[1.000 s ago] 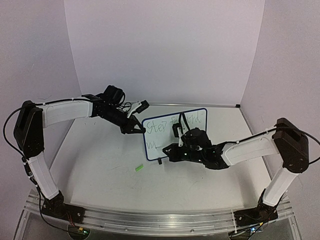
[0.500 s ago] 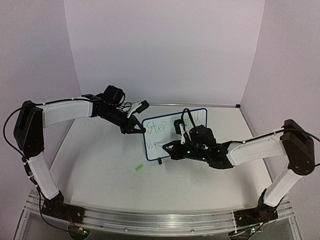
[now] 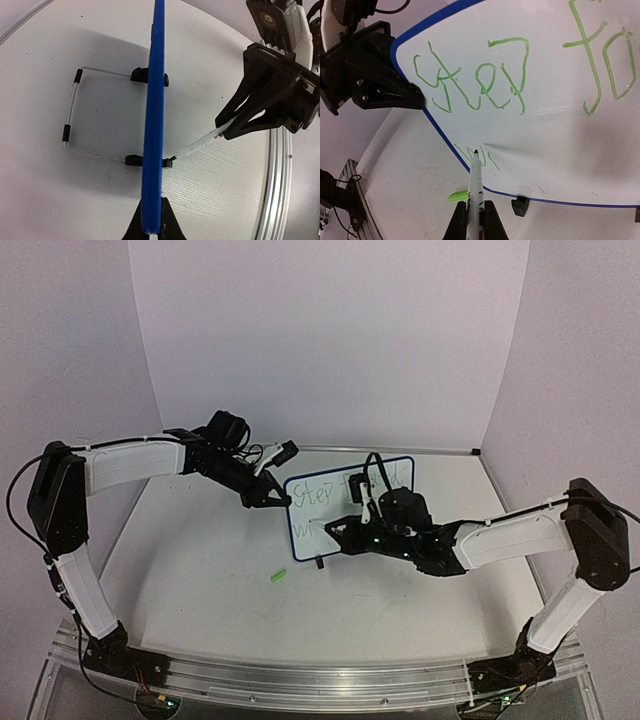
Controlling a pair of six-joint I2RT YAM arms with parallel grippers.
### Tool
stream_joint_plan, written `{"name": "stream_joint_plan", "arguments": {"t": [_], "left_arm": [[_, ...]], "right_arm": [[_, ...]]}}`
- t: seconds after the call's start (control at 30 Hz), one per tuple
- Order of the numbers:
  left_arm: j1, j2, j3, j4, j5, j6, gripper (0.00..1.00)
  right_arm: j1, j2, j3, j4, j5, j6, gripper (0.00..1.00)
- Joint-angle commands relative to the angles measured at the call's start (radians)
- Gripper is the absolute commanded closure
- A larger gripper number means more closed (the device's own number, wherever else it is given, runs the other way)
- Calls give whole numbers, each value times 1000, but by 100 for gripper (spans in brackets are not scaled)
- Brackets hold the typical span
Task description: Write a sentence on the whiteboard
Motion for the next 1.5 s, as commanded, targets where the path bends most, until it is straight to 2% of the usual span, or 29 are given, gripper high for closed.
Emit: {"name": "stream_joint_plan", "arguments": {"t": [0.0,1.1,1.3,1.47], "left_arm": [[-16,28,24,-43,-42,22,100],[-16,26,24,-44,-43,22,100],[-17,23,24,-44,-46,22,100],[-16,22,24,-44,-47,23,100]], "right_arm": [[-3,15,43,47,24,-10,100],[-3,38,43,51,64,1,100],[-3,-8,12,88,-10,-23,100],[-3,-49,-31,87,-14,-25,100]]}}
